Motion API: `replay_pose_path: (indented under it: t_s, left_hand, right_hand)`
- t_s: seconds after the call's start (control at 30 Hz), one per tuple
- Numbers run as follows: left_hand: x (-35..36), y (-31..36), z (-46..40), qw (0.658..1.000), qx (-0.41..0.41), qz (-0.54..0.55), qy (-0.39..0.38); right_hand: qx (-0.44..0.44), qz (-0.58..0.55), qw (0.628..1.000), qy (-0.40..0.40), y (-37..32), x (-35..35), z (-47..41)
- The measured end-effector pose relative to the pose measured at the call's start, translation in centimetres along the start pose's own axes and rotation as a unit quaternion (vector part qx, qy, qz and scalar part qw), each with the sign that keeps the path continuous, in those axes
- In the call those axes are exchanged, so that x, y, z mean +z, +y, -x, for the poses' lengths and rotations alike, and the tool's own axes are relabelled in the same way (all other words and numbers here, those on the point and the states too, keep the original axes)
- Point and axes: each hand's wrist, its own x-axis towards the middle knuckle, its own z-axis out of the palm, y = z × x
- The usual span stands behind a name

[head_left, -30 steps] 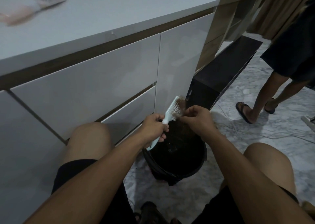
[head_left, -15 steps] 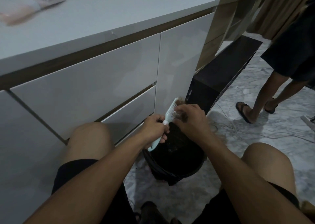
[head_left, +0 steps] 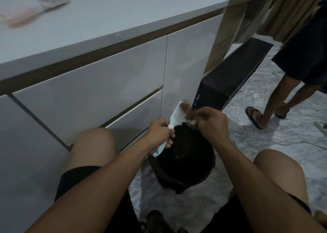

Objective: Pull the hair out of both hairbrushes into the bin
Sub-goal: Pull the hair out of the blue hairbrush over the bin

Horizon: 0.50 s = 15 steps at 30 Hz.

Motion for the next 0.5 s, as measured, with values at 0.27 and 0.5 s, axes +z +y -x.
replay_pose_path:
  t_s: [0.27,0.5]
  left_hand:
    - [0.1,0.1,0.2,0.999,0.010,-0.006,-0.049]
    - [0.1,0.2,0.3,0.999,0.015,0.007,-0.039]
  right_hand:
    - [0.099,-0.148,0.983,-0.039,0.7,1.1,-0.2]
    - [0.155,-0.179,0.971,-0.027,1.6,1.1,-0.7]
